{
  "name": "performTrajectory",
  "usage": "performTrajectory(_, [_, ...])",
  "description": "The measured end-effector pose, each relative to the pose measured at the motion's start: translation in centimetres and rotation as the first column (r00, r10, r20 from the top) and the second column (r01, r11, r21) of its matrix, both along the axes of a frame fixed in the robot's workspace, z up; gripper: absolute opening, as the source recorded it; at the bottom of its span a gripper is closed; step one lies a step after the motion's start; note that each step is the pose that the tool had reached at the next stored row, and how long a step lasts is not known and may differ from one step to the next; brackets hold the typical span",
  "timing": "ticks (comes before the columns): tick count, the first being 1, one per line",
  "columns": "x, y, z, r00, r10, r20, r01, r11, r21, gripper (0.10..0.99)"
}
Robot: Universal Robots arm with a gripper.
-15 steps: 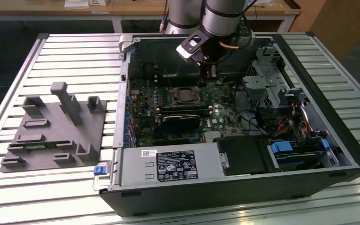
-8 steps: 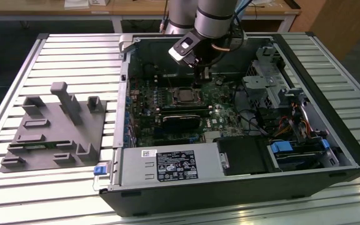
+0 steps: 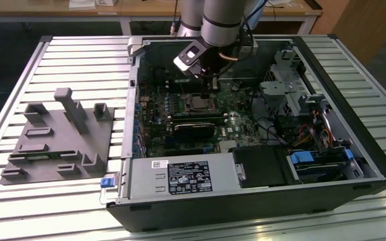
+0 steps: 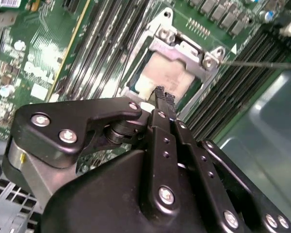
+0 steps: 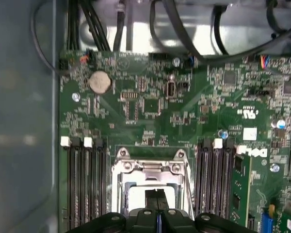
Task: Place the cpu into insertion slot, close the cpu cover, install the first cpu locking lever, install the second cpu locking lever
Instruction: 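Close the cpu cover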
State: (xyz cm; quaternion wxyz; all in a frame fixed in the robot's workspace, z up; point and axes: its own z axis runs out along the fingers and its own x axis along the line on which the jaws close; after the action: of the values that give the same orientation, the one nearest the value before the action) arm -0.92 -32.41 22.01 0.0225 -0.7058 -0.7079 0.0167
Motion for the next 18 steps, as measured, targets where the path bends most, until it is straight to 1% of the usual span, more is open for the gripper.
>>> performTrajectory(3, [-0.57,-0.06,-0.4,1.0,0.003,0.0017,-0.003,1.0,0.0,0.106])
performTrajectory(5, [-0.85,-0.11,-0.58,1.0,0.005,0.0053,-0.005,1.0,0.001,0.106])
performTrajectory(6, [-0.93,-0.12,-0.64,0.9999,0.007,0.0095,-0.007,1.0,0.001,0.106])
performTrajectory(9, [-1.06,-0.13,-0.78,0.9996,0.014,0.0267,-0.014,0.9999,0.0,0.106])
performTrajectory(10, [-1.12,-0.13,-0.79,0.9994,0.016,0.0294,-0.016,0.9999,0.0,0.106])
performTrajectory(15, [-1.12,-0.13,-0.8,0.9994,0.02,0.0299,-0.02,0.9998,0.0,0.106])
performTrajectory(18, [-1.13,-0.13,-0.79,0.9977,0.06,0.0299,-0.06,0.9982,0.0,0.106])
